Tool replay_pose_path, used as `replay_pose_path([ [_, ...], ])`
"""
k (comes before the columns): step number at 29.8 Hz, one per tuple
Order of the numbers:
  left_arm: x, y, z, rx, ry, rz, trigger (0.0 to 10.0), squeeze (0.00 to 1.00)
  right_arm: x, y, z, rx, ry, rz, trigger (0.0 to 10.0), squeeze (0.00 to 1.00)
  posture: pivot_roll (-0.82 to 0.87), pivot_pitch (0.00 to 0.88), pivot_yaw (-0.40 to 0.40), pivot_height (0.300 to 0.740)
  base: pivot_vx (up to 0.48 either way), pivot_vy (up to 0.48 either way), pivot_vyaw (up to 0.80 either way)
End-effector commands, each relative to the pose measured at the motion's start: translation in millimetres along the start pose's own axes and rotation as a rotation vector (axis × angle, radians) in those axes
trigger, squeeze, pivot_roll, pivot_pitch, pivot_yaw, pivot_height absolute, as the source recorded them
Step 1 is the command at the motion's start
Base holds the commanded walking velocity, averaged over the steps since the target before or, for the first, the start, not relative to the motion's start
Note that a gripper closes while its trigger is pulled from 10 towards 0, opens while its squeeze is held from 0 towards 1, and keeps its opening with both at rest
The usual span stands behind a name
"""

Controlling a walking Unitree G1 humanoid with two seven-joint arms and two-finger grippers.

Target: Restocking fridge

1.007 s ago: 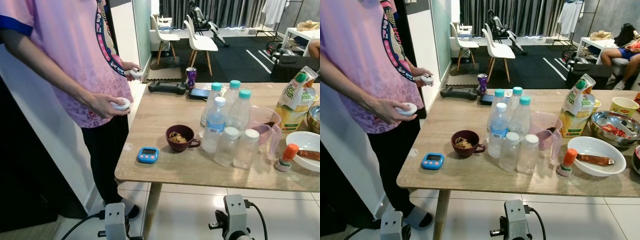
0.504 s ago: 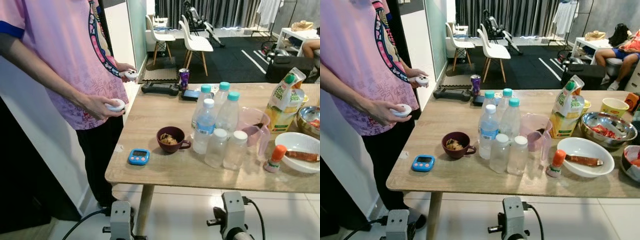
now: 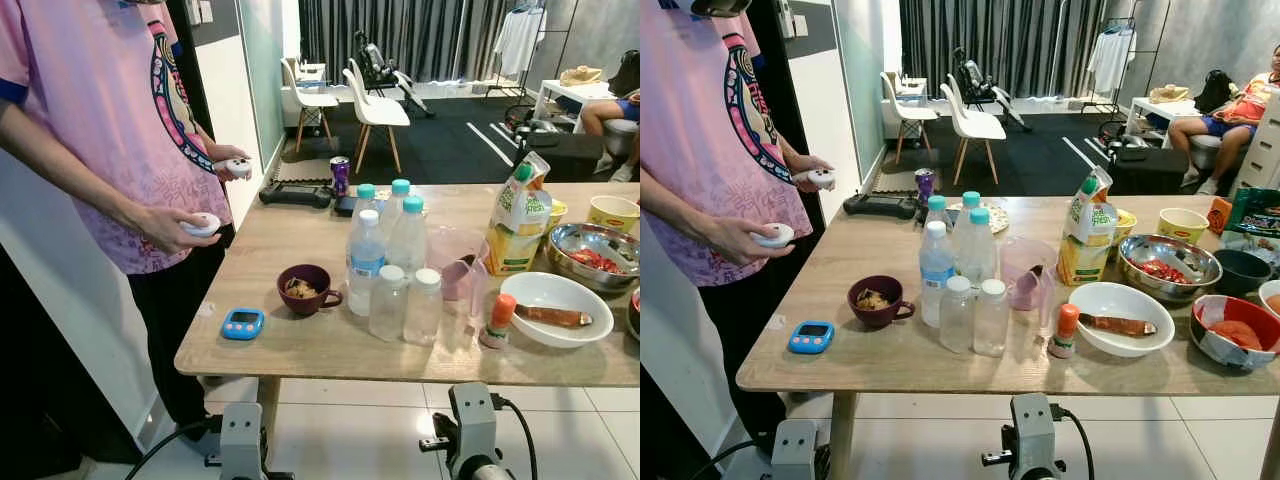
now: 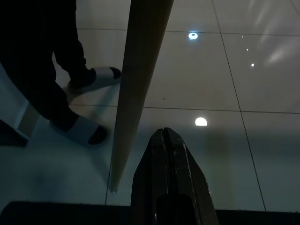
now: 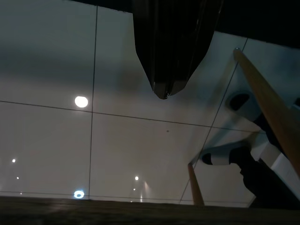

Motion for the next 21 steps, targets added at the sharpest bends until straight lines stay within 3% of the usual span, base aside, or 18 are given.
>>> replay_pose_path([
  [1,-1.1,1.3,4,-0.027,-0.041,-0.037,10.0,0.0,1.2,0.8,1,-0.011,-0.004,0.011,10.0,0.0,0.02,0.042,0.006,0.74,0.0,0.0,0.0],
  [5,-10.6,4.1,7,-0.056,-0.097,-0.122,10.0,0.0,-3.6,2.0,7,-0.037,0.04,0.054,10.0,0.0,0.03,0.048,0.003,0.74,0.0,0.0,0.0],
  [12,-6.6,7.7,6,-0.062,-0.129,-0.121,10.0,0.0,-16.7,6.4,14,-0.042,0.128,0.112,10.0,0.0,0.03,0.05,0.004,0.74,0.0,0.0,0.0],
  [15,6.2,10.8,2,-0.048,-0.115,-0.069,10.0,0.0,-25.6,12.8,19,-0.028,0.241,0.228,10.0,0.0,0.03,0.06,0.004,0.74,0.0,0.0,0.0],
  [21,7.3,12.3,2,-0.047,-0.108,-0.062,10.0,0.0,-27.1,19.4,19,0.022,0.394,0.372,10.0,0.0,0.03,0.073,0.0,0.74,0.0,0.0,0.0],
])
Point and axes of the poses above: a point about 5 cm out from each wrist's last joint towards the gripper, its own y axis pointing back from the gripper into the wrist, its own z axis along the axis of the wrist's last joint, x = y × z, the point moved 2 cm from there along -y, pointing out of the wrist towards the gripper, and after that the axes turned 3 degrees about -y, right-handed, at the moved point
